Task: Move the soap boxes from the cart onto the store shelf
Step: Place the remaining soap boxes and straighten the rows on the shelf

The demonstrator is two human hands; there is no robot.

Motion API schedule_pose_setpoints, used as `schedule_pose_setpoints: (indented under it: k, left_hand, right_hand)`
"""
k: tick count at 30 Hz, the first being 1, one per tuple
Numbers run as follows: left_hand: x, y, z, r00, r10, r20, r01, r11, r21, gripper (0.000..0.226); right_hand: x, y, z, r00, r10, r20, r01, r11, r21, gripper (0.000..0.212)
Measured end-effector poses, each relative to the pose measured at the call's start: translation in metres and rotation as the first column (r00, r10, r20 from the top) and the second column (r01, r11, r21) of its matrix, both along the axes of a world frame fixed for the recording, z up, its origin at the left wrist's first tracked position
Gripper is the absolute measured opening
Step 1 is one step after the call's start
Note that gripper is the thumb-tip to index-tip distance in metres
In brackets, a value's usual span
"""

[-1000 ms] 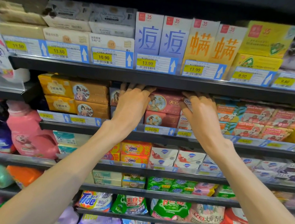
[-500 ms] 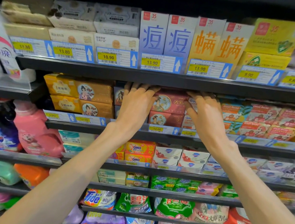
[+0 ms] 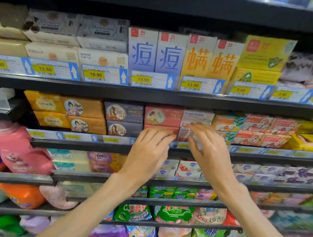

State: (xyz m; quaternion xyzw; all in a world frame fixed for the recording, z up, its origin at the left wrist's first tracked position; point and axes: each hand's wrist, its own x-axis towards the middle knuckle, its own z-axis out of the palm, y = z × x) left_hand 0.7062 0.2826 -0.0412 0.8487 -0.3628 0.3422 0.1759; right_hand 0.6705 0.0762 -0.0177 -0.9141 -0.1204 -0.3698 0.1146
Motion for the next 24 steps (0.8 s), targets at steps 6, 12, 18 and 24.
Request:
schedule_pose_setpoints:
  k: [6, 12, 18, 24]
  left_hand:
    - [-0.016, -0.041, -0.007, 0.982, -0.13, -0.137, 0.136, 0.99, 0.039, 0.042]
    - [-0.006, -0.085, 0.002, 0.984, -0.082, -0.157, 0.091, 0.994, 0.056, 0.049]
    - [-0.008, -0.114, 0.001, 0.98, 0.036, -0.194, -0.027, 0.999, 0.047, 0.052]
    - [-0.014, -0.135, -0.002, 0.959, 0.157, -0.236, -0.149, 0.988, 0.05, 0.056]
  right_hand:
    - [-0.026, -0.012, -0.011, 0.985, -0.118, -0.123, 0.124, 0.992, 0.037, 0.031]
    - [-0.048, -0.036, -0.012, 0.982, -0.141, -0.128, 0.153, 0.984, 0.093, 0.032]
    - [-0.052, -0.072, -0.014, 0.989, -0.088, -0.116, 0.101, 0.989, 0.111, 0.032]
    - [-0.051, -0.11, -0.018, 0.99, -0.024, -0.142, 0.04, 0.993, 0.107, 0.032]
